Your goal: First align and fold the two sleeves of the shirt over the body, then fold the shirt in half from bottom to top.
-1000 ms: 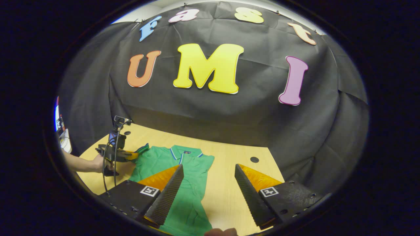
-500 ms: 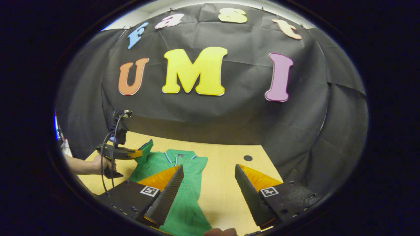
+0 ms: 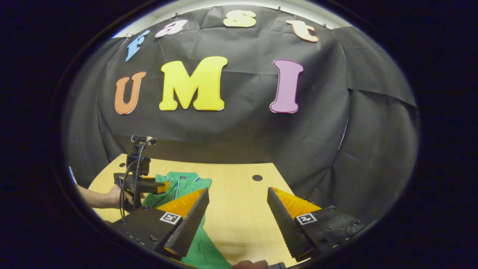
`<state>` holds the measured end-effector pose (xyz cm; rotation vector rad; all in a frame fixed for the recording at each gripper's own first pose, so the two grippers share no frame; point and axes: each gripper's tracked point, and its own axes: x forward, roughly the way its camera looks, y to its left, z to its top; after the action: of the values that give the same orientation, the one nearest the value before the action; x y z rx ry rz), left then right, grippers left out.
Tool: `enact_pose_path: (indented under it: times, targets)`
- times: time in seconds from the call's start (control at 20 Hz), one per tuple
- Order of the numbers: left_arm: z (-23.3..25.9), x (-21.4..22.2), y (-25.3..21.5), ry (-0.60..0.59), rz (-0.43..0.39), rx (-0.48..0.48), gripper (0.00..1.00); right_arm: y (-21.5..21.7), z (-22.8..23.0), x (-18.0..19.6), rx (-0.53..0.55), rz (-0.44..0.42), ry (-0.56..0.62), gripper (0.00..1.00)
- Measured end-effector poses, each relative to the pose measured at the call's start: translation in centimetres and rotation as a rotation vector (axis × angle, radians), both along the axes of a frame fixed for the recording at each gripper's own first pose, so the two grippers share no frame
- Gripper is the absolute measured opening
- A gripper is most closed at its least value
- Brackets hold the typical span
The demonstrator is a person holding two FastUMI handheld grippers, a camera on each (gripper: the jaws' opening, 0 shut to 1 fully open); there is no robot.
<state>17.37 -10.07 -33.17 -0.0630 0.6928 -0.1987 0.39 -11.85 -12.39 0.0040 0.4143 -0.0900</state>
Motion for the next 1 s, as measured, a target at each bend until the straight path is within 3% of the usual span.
enact_pose_path:
  times: [0.35, 0.7, 1.0]
  targets:
    - [4.8, -3.0, 3.4, -0.07, 0.068, -0.016, 1.0, 3.1, -1.1, 1.4, 0.036, 0.102, 0.014, 0.95]
    - [9.9, -11.2, 7.3, -0.119, 0.072, 0.008, 1.0, 5.2, -3.2, 1.8, 0.061, 0.268, 0.058, 0.95]
    - [9.5, -19.8, 9.5, -0.055, 0.041, 0.035, 1.0, 4.9, -8.4, -2.0, 0.068, 0.37, 0.188, 0.95]
